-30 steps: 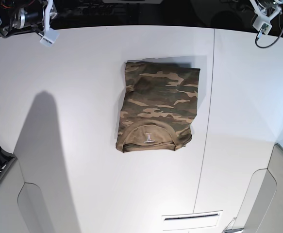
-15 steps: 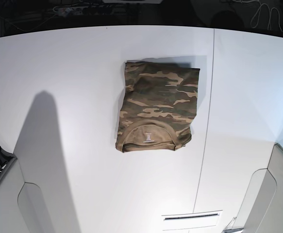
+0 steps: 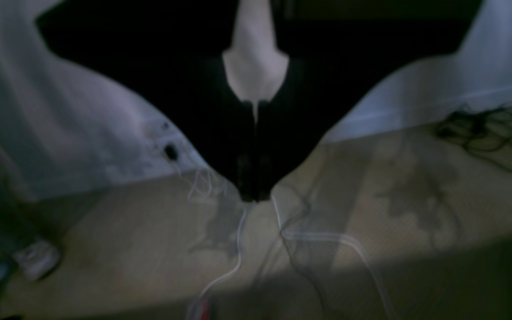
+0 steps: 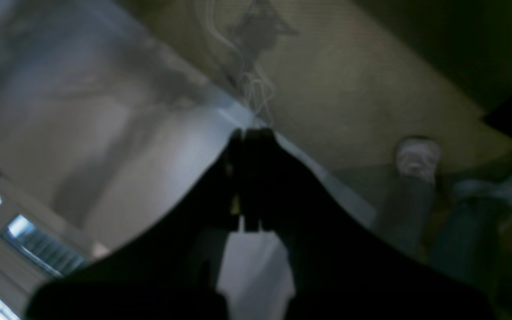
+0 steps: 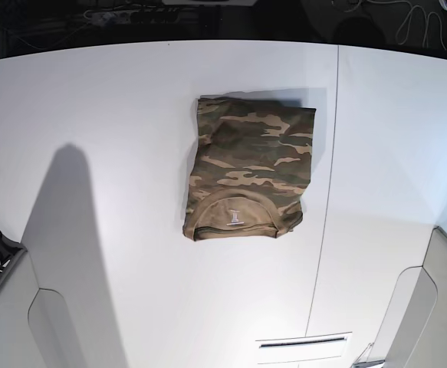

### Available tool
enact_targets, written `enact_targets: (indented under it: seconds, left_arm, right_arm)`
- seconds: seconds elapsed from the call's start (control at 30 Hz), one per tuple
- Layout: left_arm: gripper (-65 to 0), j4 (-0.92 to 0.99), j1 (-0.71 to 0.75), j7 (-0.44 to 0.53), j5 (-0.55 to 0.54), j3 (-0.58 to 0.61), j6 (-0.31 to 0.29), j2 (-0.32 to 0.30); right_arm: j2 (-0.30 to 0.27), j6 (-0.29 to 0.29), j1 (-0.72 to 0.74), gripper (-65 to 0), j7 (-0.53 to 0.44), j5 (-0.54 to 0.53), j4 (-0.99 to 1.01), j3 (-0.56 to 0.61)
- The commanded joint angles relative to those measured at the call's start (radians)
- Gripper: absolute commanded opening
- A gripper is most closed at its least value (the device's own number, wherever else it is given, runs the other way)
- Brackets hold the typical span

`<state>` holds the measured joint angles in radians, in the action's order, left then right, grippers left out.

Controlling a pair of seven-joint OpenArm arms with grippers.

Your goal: Fold the T-shirt properly

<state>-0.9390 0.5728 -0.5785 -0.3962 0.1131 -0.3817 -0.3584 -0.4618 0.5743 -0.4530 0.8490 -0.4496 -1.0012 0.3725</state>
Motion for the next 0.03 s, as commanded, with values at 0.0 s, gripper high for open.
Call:
enact_targets:
  seconds: [0.0]
  left_arm:
    - [-65.0,0.022,0.0,-0.008,0.002,0.01,-0.004,0.003]
  right_arm:
    - [-0.007,0.004,0.018,-65.0,0.007,-0.002,0.025,-0.002]
